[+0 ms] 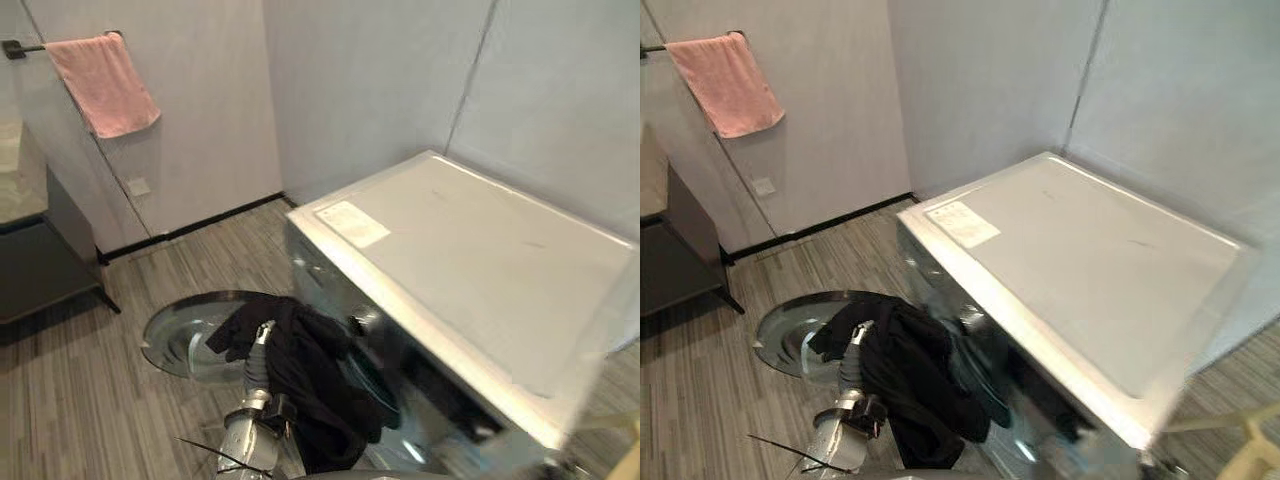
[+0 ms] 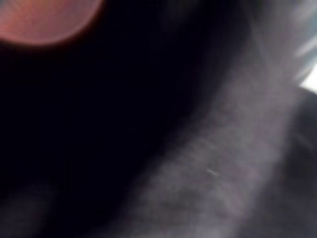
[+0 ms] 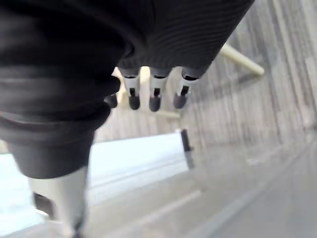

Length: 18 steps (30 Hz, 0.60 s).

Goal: Pick up the laundry basket with both hands and put the clothes into the washing machine.

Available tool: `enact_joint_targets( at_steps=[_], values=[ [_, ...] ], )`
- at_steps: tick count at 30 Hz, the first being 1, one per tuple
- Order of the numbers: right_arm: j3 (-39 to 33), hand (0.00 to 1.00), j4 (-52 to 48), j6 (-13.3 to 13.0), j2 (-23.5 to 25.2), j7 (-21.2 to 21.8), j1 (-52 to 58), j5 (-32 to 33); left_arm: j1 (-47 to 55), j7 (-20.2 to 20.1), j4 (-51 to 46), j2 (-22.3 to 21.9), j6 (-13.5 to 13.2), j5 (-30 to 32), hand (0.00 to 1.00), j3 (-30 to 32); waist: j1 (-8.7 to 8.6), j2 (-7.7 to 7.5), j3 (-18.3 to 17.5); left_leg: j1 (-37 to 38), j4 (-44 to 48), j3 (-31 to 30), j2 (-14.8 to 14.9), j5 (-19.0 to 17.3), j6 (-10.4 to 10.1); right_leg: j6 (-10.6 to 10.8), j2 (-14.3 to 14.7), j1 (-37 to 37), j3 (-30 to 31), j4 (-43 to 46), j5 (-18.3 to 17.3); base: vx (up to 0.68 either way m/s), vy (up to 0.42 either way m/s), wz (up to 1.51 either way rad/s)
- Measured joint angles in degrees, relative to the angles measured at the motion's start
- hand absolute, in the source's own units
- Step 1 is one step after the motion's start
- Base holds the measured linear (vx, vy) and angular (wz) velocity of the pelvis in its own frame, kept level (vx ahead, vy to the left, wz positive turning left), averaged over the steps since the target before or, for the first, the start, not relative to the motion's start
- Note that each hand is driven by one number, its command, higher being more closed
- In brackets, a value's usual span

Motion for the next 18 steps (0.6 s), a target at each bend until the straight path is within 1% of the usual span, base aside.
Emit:
enact_joint_targets(
  at_steps=[1, 2, 3, 4, 5, 6, 7, 8, 9, 10, 11, 12, 13, 14, 15, 16, 17, 18],
  values=[
    [1.18, 0.0, 0.25, 0.63, 0.99, 0.07, 0.08, 0.09, -0.07, -0.01, 0.23, 0.7, 0.02, 0.11, 1.0, 0.15, -0.15, -0.93, -0.65, -0.82, 0.66, 1.55, -1.61, -0.88, 1.14, -2.14, -1.29, -1.28, 1.35, 0.17, 2.85, 0.2, 0.536, 0.04],
    [2.2, 0.0, 0.19, 1.06, 1.02, 0.36, -0.22, 0.12, -0.28, -0.08, 0.41, 1.22, 0.08, 0.26, 1.0, 0.09, -0.07, -0.83, -0.81, -0.88, 0.9, 2.51, -2.07, -1.47, 2.13, -4.48, -1.63, -2.52, 2.46, 0.64, 5.15, 0.12, 0.516, -0.45],
    [3.45, 0.0, 0.05, 0.62, 1.14, 0.24, -1.43, -0.41, -0.81, -0.14, 0.41, 1.74, 0.04, 0.59, 1.0, 0.13, 0.18, -0.49, -0.66, -0.02, 0.73, 5.0, -2.47, -2.34, 3.63, -9.72, -2.49, -5.36, 4.25, 2.83, 9.34, 0.05, 0.508, -0.93],
    [3.47, 0.0, -0.37, 0.38, 1.14, 1.08, -2.01, -1.26, -1.33, -0.14, 0.41, 2.0, 0.03, 1.47, 1.0, 0.26, 0.97, -0.49, -0.45, 2.42, -0.3, 8.91, -2.8, -3.4, 5.37, -13.16, -4.05, -8.33, 5.45, 5.27, 13.55, 0.03, 0.538, -1.31],
    [3.48, 0.0, -0.31, 0.26, 0.99, 1.06, -2.8, -1.7, -1.43, -0.13, 0.38, 2.01, -0.06, 2.15, 1.0, 0.56, 1.51, -0.37, -0.38, 4.9, -1.39, 11.47, -2.73, -3.85, 6.14, -13.23, -5.16, -10.21, 5.85, 6.64, 16.99, 0.0, 0.393, -1.39],
    [3.78, 0.0, -0.31, 0.24, 0.44, 1.42, -3.43, -2.92, -1.45, -0.08, 0.37, 2.07, -0.08, 2.29, 1.0, 0.99, 1.3, -0.06, -0.33, 6.74, -2.19, 14.46, -2.44, -4.3, 6.92, -12.51, -5.85, -11.37, 4.7, 8.14, 18.28, -0.05, 0.304, -1.33],
    [6.07, 0.0, -0.14, 0.28, 0.38, 2.61, -3.55, -3.53, -1.75, 0.03, 0.37, 2.03, -0.1, 2.35, 1.0, 1.58, 1.02, 0.14, -0.28, 8.98, -3.4, 17.37, -2.15, -4.74, 7.13, -11.93, -6.63, -12.54, -0.83, 12.51, 17.01, -0.08, 0.2, -1.14],
    [7.67, 0.0, -0.01, 0.56, 0.27, 3.4, -3.55, -3.65, -2.06, 0.21, 0.37, 1.94, -0.14, 2.36, 1.0, 1.94, 0.92, 0.12, -0.27, 10.65, -4.51, 19.21, -2.16, -4.84, 7.0, -11.58, -6.95, -12.72, -6.71, 15.76, 14.85, -0.08, 0.151, -0.92],
    [8.83, 0.0, 0.01, 0.92, 0.14, 4.2, -3.66, -3.88, -2.23, 0.27, 0.37, 1.93, -0.15, 2.36, 1.0, 2.04, 0.9, 0.14, -0.28, 11.51, -5.17, 20.68, -2.09, -4.84, 7.0, -11.51, -6.83, -12.56, -10.19, 17.07, 13.08, -0.04, 0.069, -0.96],
    [11.13, 0.0, 0.05, 1.31, -0.32, 5.75, -4.59, -4.86, -2.66, 0.3, 0.37, 1.85, -0.17, 2.39, 1.0, 2.05, 1.02, 0.43, -0.15, 12.68, -5.87, 23.97, -1.85, -4.84, 6.97, -11.35, -6.67, -12.57, -16.17, 17.39, 9.62, -0.06, 0.018, -1.13],
    [12.49, 0.0, 0.27, 1.7, -0.8, 6.85, -5.96, -5.51, -2.82, 0.31, 0.39, 1.5, -0.17, 2.45, 1.0, 2.15, 1.41, 1.01, -0.08, 13.0, -5.86, 26.43, -1.38, -4.9, 6.79, -11.51, -6.62, -12.27, -19.74, 15.49, 8.19, -0.07, -0.012, -1.48],
    [13.22, 0.0, 1.66, 2.16, -1.48, 7.72, -8.78, -5.75, -3.07, 0.35, 0.57, 1.04, -0.16, 2.77, 1.0, 2.38, 1.36, 1.52, 0.06, 13.22, -6.16, 28.91, -0.99, -4.87, 6.27, -11.34, -6.36, -12.1, -23.92, 12.22, 6.84, -0.06, -0.072, -1.42],
    [12.67, 0.0, 3.51, 2.28, -2.12, 7.7, -11.65, -5.82, -4.4, 0.34, 1.93, 0.39, -0.1, 2.94, 1.0, 2.33, 1.35, 1.74, 0.2, 13.88, -7.43, 30.62, -0.5, -4.47, 5.61, -11.79, -5.61, -11.51, -28.2, 8.98, 5.97, -0.03, -0.084, -1.25],
    [11.99, 0.0, 4.51, 2.26, -2.34, 7.63, -13.51, -5.85, -5.65, 0.34, 3.21, -0.15, 0.03, 2.96, 1.0, 2.35, 1.29, 2.9, 0.65, 14.46, -8.9, 31.44, -0.19, -4.04, 4.96, -12.24, -4.75, -11.63, -29.47, 7.69, 6.28, -0.01, -0.075, -0.81],
    [11.74, 0.0, 5.05, 2.26, -2.34, 7.59, -14.38, -5.86, -6.42, 0.34, 3.86, -0.33, 0.04, 2.97, 1.0, 2.35, 1.13, 3.18, 1.01, 14.82, -9.75, 32.06, -0.33, -3.9, 4.81, -12.25, -4.07, -11.76, -29.45, 7.04, 6.44, 0.04, -0.063, -0.61],
    [10.78, 0.0, 6.15, 2.25, -2.34, 7.6, -15.17, -5.89, -8.24, 0.32, 5.93, -0.81, 0.09, 3.21, 1.0, 2.3, 0.28, 3.63, 1.26, 16.17, -12.64, 32.04, -0.15, -3.25, 4.07, -12.54, -1.26, -12.34, -27.9, 4.59, 7.08, 0.05, -0.065, -0.51],
    [10.75, 0.0, 6.76, 2.25, -2.34, 7.6, -15.45, -5.89, -8.67, 0.3, 6.58, -1.18, 0.08, 3.42, 1.0, 2.29, 0.5, 4.01, 1.26, 16.8, -13.62, 32.01, 0.04, -3.23, 4.05, -12.79, 0.04, -12.34, -27.31, 3.42, 7.4, 0.08, -0.091, -0.86],
    [10.76, 0.0, 7.26, 2.28, -2.33, 7.6, -15.78, -5.88, -8.96, 0.3, 7.06, -1.91, 0.08, 3.45, 1.0, 2.34, 0.97, 4.65, 1.26, 17.94, -14.65, 32.14, 0.87, -2.93, 4.44, -12.93, 2.65, -12.35, -25.89, 1.42, 7.72, 0.07, -0.077, -0.85]
  ],
)
